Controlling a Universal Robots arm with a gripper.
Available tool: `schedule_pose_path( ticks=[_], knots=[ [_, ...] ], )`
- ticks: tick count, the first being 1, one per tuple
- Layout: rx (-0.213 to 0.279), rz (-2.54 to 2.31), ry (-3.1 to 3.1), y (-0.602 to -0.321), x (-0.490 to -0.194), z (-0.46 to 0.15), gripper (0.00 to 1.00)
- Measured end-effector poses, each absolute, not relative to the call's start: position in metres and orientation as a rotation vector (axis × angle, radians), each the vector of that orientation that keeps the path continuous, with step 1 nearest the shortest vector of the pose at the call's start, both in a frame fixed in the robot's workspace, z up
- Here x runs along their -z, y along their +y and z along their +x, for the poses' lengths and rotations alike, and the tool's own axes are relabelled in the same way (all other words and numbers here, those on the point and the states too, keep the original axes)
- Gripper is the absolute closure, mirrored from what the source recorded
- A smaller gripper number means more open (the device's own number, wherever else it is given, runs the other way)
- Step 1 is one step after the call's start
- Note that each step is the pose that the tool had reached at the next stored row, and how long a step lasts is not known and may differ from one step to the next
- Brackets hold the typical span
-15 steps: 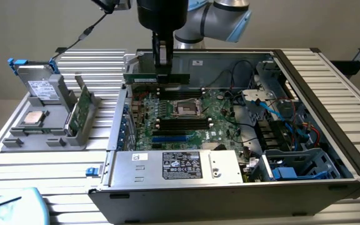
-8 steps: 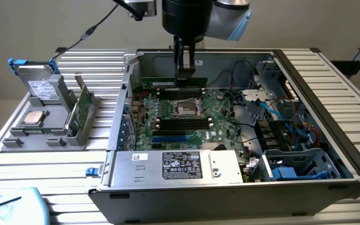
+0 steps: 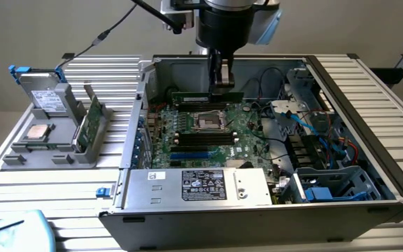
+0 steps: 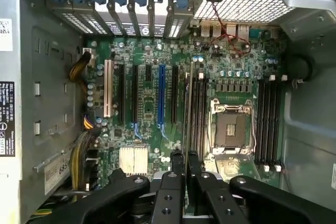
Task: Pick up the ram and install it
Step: 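Pick up the ram and move it above insertion slot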
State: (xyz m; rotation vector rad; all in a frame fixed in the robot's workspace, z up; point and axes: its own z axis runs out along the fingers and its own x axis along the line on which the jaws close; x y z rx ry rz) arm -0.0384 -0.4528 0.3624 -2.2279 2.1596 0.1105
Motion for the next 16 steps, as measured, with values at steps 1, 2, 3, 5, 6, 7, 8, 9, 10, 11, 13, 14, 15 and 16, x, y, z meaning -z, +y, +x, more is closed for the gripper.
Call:
schedule_pose_path(
  ticks=[1, 2, 3, 5, 6, 7, 8, 9, 10, 11, 13, 14, 15, 16],
  knots=[
    [-0.113, -2.235, 2.154, -0.453, -0.361, -0.038, 0.86],
    [-0.115, -2.241, 2.150, -0.453, -0.359, -0.037, 0.86],
    [-0.117, -2.247, 2.145, -0.453, -0.357, -0.036, 0.86],
    [-0.121, -2.259, 2.136, -0.453, -0.353, -0.035, 0.86],
    [-0.121, -2.263, 2.133, -0.453, -0.352, -0.034, 0.86],
    [-0.122, -2.265, 2.131, -0.453, -0.350, -0.032, 0.86],
    [-0.122, -2.267, 2.129, -0.453, -0.348, -0.031, 0.86],
    [-0.122, -2.267, 2.129, -0.453, -0.346, -0.029, 0.86],
    [-0.122, -2.268, 2.128, -0.453, -0.344, -0.027, 0.86],
    [-0.122, -2.269, 2.127, -0.453, -0.343, -0.025, 0.86],
    [-0.122, -2.270, 2.126, -0.453, -0.339, -0.021, 0.86],
    [-0.122, -2.270, 2.126, -0.453, -0.337, -0.019, 0.86],
    [-0.122, -2.270, 2.126, -0.453, -0.335, -0.018, 0.86],
    [-0.122, -2.270, 2.126, -0.453, -0.334, -0.017, 0.86]
  ],
)
